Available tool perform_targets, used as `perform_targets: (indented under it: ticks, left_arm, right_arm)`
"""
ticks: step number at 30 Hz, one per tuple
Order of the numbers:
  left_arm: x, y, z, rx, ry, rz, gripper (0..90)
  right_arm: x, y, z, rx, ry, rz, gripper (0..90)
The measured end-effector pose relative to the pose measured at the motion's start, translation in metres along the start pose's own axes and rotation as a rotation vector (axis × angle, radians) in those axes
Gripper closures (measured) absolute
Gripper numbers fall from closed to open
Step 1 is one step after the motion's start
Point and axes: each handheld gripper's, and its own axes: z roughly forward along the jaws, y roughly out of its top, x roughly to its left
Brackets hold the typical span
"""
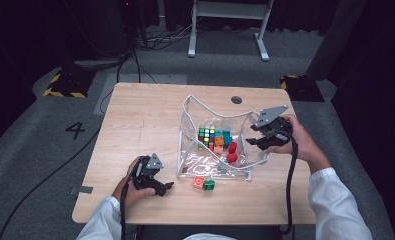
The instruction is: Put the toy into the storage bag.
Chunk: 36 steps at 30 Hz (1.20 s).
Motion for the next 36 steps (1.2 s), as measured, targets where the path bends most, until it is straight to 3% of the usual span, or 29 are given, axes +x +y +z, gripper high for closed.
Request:
perform_targets:
  ticks: [7,17,24,28,36]
  left_arm:
    - [0.000,0.000,0.000,0.000,0.000,0.000,0.2]
    - [0.000,0.000,0.000,0.000,0.000,-0.001,0.2]
    - [0.000,0.000,0.000,0.000,0.000,0.000,0.1]
    - [0.000,0.000,0.000,0.001,0.001,-0.001,0.2]
    - [0.000,0.000,0.000,0.000,0.001,-0.001,0.2]
  right_arm:
    - [0.007,-0.012,-0.026,-0.147,-0.040,0.083,34.4]
    - [0.022,-0.039,-0.059,-0.275,-0.124,0.115,26.1]
    - [0.029,-0.066,-0.071,-0.314,-0.159,0.171,26.1]
    - [0.034,-0.079,-0.069,-0.300,-0.171,0.186,26.1]
    - [0.050,-0.102,-0.056,-0.286,-0.150,0.226,26.7]
